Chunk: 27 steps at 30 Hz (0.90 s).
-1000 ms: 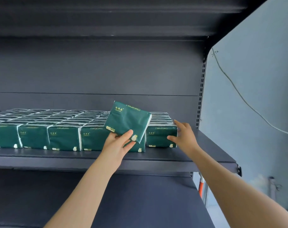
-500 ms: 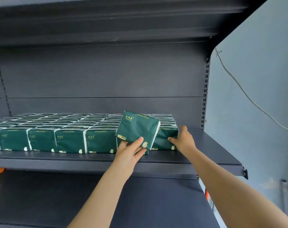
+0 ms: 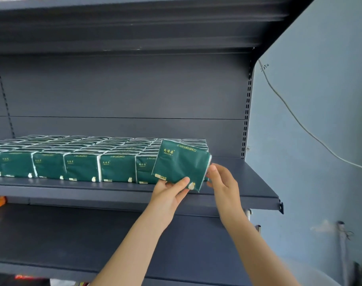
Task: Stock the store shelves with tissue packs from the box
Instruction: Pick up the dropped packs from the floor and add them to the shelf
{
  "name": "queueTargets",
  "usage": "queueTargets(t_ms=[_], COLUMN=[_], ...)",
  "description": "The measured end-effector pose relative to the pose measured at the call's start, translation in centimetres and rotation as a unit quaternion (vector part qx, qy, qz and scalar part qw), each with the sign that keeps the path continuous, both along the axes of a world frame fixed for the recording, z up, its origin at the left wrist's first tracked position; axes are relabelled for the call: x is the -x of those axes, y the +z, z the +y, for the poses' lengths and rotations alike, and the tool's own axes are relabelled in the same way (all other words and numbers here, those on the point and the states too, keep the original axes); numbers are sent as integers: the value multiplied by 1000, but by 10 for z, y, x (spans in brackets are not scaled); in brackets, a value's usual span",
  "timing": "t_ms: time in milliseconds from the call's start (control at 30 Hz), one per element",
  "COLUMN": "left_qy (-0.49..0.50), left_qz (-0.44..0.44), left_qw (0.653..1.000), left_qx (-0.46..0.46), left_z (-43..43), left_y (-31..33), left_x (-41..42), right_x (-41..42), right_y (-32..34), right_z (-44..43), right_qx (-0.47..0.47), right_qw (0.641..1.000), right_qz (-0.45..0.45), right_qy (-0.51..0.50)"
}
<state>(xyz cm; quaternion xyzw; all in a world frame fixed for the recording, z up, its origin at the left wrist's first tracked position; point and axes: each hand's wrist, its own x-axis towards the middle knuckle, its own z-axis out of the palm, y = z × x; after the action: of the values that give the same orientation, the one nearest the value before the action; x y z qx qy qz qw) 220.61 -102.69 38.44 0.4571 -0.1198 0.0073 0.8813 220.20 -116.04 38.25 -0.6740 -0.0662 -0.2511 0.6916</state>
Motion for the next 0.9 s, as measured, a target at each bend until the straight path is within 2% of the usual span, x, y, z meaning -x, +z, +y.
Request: queueTargets(t_ms=[67,167,300,400,467,533,567,667,700,733,767,800,867,900], left_qy=[-18,-29,13,74,133,212,252,315,329,336,336,333,294,277], left_qz=[-8,-22,-16,-5,-21,-96,-154,-312,-343,-364,-378,-385,-373,-364], left_qw=[1000,997,988,966,932,865,809,582,521,476,441,421,417,403], left_qx=[-20,-62,-150,-249,-336,-444,-508,-681,-709,-727,-742,-751,-775,-793], left_z=[-8,-19,-19,-2,14,29,36,51,54,58,59,60,58,58], left_y=[-5,-10,-15,-17,-17,-13,-11,3,8,13,19,25,36,38], left_x=[6,11,6,-10,-22,-31,-36,-53,-61,-69,-75,-81,-88,-93], right_x=[11,15,7,-2,-11,-24,-32,-55,-62,-67,-71,-75,-81,-85], right_y=[3,5,6,9,11,13,14,14,14,14,13,11,5,1], right_z=[-1,-1,-6,-13,-17,-21,-22,-22,-20,-18,-15,-13,-8,-7], right_qx=[-32,-29,-24,-46,-46,-26,-9,46,63,79,98,123,180,203], right_qw=[999,999,1000,999,999,998,998,995,994,993,992,988,976,970], right_qz=[-20,-28,0,13,13,21,30,51,49,43,37,35,39,38], right_qy=[15,21,7,11,-10,-45,-60,-68,-68,-70,-77,-90,-118,-125])
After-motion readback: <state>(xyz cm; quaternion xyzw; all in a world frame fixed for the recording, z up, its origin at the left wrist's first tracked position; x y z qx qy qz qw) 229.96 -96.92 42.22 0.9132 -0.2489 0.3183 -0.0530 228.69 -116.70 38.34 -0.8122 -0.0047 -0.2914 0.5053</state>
